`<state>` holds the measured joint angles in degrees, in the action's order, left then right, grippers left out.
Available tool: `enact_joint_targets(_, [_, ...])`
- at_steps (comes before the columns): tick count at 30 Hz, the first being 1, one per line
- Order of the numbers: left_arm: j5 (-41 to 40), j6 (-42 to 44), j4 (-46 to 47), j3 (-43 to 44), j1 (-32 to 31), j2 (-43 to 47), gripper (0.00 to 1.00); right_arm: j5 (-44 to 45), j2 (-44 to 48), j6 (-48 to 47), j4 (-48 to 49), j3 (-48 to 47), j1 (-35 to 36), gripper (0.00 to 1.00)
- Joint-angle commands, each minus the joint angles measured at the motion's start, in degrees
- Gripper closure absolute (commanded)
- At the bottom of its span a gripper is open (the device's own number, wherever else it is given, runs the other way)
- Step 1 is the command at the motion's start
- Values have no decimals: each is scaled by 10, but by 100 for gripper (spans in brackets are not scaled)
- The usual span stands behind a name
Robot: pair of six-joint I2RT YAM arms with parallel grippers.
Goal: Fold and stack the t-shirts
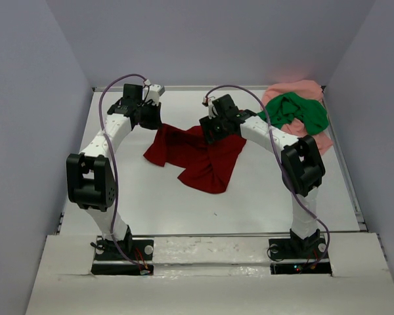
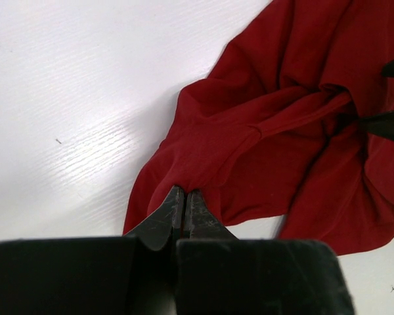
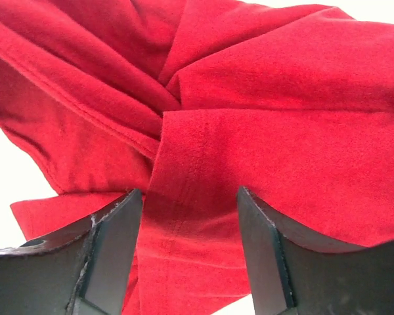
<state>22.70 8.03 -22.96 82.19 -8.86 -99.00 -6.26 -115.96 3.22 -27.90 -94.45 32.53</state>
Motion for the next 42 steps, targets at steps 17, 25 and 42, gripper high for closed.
enact_joint_targets(17, [8, -5, 9, -1, 4, 45, 100, 2, -23, -3, 0, -4, -3, 100])
enact_joint_targets(25, [-37, -4, 37, 15, 28, 54, 100, 47, 55, -45, 24, -34, -9, 100])
enact_joint_targets(42, [-130, -36, 48, 238, 115, 23, 100, 36, 127, -34, 4, -238, -216, 100])
